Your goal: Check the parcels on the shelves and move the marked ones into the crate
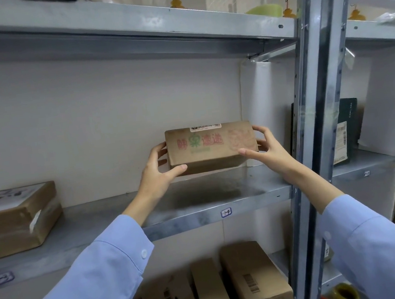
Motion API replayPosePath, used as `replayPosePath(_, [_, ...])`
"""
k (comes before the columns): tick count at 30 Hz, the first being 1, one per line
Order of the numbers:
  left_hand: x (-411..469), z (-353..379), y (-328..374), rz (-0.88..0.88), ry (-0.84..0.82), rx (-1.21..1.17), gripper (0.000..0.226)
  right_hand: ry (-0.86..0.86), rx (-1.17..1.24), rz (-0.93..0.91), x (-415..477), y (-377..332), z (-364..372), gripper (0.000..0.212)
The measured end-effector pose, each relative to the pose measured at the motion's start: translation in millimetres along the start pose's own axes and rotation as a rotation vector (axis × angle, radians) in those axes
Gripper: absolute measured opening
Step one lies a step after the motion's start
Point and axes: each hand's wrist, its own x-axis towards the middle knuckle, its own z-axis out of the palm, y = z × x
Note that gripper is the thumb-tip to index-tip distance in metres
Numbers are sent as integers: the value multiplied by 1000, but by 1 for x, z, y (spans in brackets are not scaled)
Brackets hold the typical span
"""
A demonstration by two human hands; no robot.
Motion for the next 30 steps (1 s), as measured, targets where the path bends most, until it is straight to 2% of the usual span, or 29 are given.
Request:
replayPosePath(3, [-3,-1,0,-30,7,-17,67,-1,35,29,0,1,-2,75])
replayPosePath(7, [-5,0,0,-53,15,-47,83,23,61,37,-1,3,0,78])
replayPosePath(12, [-8,3,0,-81,4,-103,99,51,73,7,-3,3,3,102])
replayPosePath(14, [-9,3,-1,-87,9,-96,107,50,64,-1,-4,3,5,105])
replayPosePath(16, [-10,4,1,-72,24,-98,101,53,43,-12,-5,3,6,102])
replayPosePath(19, [-11,6,5,-32,59,-97,76,40,22,-48,-6,3,7,86])
replayPosePath(22, [-12,6,5,-5,85,-106,64,23,36,-69,-6,3,6,84])
replayPosePath(25, [-14,5,5,2,88,-133,59,11,6,-88,-6,2,5,88])
replayPosePath(30, [-17,8,8,57,98,-122,64,46,-9,-164,-9,-1,2,77])
